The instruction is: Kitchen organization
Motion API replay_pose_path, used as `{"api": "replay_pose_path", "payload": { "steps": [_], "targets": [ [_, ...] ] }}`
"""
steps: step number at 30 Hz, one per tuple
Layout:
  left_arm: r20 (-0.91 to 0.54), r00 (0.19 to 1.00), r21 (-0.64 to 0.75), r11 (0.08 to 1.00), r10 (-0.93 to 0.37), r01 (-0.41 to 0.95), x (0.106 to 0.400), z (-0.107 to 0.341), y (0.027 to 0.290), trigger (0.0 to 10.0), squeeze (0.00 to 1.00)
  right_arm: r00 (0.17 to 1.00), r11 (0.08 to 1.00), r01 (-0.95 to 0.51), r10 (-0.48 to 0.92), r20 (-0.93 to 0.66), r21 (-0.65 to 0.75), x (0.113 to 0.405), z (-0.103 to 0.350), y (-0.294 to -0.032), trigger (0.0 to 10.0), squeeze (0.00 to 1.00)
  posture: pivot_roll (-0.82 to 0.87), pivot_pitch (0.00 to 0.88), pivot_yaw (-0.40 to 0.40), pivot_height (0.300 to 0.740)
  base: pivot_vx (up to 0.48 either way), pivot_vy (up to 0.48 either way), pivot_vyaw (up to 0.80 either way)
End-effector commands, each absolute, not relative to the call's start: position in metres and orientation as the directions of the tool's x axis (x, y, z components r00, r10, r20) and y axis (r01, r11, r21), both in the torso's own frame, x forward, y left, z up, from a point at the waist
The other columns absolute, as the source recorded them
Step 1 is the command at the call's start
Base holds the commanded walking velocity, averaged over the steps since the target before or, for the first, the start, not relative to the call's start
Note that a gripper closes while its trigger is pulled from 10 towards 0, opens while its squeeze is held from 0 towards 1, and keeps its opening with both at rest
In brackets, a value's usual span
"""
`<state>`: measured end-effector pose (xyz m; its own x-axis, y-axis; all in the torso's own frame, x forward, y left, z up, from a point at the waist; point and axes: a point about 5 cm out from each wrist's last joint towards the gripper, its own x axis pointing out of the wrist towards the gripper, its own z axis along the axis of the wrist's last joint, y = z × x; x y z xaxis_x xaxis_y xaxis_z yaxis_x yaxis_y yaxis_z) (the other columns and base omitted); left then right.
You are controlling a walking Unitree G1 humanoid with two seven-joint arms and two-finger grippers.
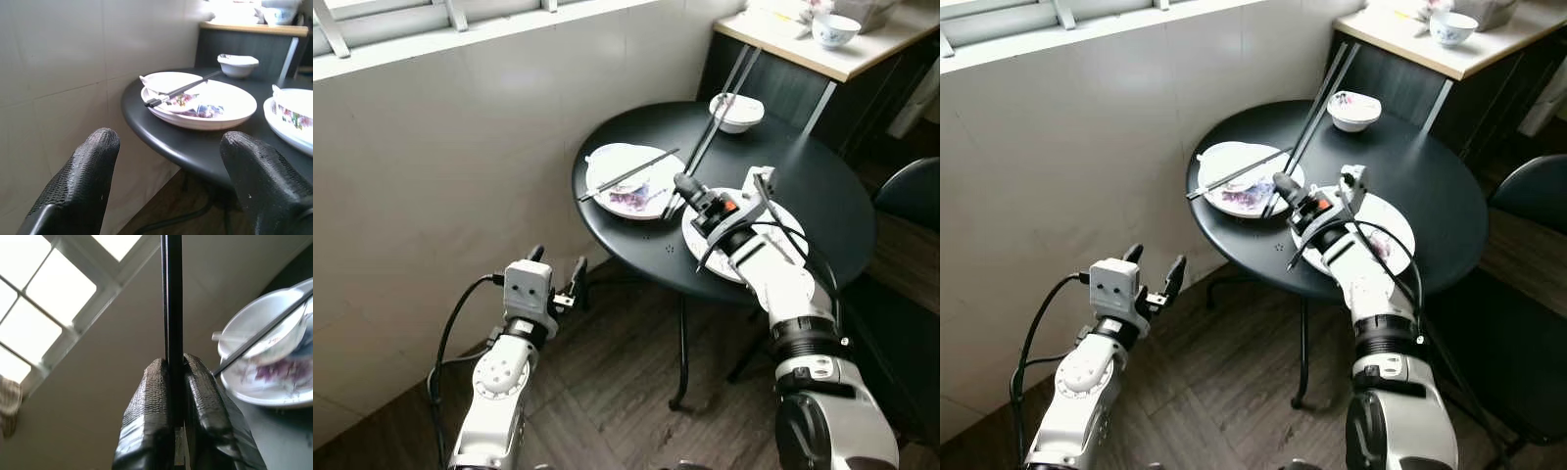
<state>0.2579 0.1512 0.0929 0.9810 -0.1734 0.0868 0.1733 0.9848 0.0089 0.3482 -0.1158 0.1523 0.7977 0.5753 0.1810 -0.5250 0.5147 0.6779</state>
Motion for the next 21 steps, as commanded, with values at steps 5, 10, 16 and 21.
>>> {"api": "replay_pose_path", "payload": {
  "steps": [5,10,16,21],
  "targets": [
    [0.148,0.958,-0.154,0.951,-0.247,0.269,0.252,0.106,0.147,10.0,0.00,0.742,0.572,-0.608,0.656,0.137,0.551,0.334,0.145,-0.107,0.0,0.00,-0.01,0.001,-0.074,0.740,0.000,0.000,0.00],
    [0.126,0.915,-0.135,0.908,-0.382,0.397,0.236,0.107,0.142,10.0,0.00,0.735,0.586,-0.623,0.665,0.133,0.518,0.332,0.147,-0.107,0.0,0.00,-0.01,0.001,-0.073,0.740,0.000,0.000,0.00],
    [0.103,0.940,-0.128,0.932,-0.326,0.338,0.231,0.104,0.158,10.0,0.00,0.725,0.613,-0.655,0.675,0.137,0.441,0.331,0.152,-0.104,0.0,0.00,0.01,0.007,-0.078,0.740,0.000,0.000,0.00],
    [0.091,0.947,-0.129,0.939,-0.308,0.317,0.233,0.105,0.156,10.0,0.00,0.713,0.623,-0.676,0.688,0.135,0.393,0.330,0.154,-0.097,0.0,0.00,0.02,0.007,-0.082,0.740,0.000,0.000,0.00]
  ]
}}
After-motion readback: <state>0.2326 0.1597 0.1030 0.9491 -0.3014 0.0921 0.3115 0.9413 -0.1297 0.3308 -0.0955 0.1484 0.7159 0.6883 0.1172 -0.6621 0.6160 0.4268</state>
